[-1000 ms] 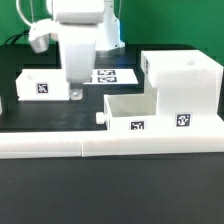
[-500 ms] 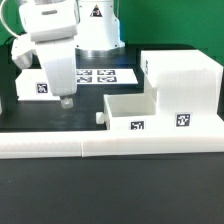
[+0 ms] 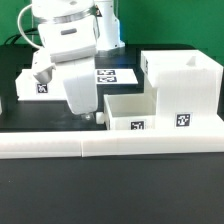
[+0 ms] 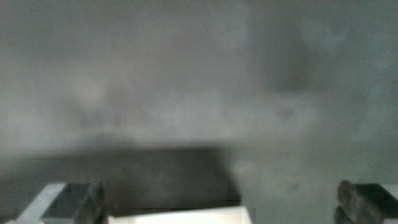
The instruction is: Assemble drawer
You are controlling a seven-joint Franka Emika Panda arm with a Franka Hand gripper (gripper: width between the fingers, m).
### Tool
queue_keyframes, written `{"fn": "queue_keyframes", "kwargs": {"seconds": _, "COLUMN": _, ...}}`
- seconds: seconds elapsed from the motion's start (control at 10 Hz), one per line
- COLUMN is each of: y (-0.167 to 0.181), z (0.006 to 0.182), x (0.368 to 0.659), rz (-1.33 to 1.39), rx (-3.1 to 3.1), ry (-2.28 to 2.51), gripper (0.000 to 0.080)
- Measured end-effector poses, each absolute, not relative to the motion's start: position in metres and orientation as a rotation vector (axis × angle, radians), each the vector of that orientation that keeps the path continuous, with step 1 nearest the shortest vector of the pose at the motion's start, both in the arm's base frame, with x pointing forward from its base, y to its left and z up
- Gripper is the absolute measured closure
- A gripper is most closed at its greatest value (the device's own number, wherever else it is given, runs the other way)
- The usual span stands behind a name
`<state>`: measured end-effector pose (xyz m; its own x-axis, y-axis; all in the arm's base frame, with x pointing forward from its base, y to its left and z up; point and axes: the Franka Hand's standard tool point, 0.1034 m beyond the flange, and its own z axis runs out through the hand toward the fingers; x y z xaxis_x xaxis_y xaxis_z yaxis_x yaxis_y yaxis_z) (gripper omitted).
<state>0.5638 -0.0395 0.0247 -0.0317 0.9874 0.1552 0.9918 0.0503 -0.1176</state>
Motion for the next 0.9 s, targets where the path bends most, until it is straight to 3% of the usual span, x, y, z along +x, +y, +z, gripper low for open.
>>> {"fn": "queue_keyframes", "kwargs": {"seconds": 0.5, "y": -0.015, "z": 0.023, "x": 0.565, "rz": 0.001, "rx": -2.129, "ry": -2.049, "gripper": 0.0151}}
{"fn": "queue_keyframes", "kwargs": {"seconds": 0.9, "y": -0.015, "z": 0.023, "x": 0.565, "rz": 0.001, "rx": -2.131, "ry": -2.046, "gripper": 0.0151}}
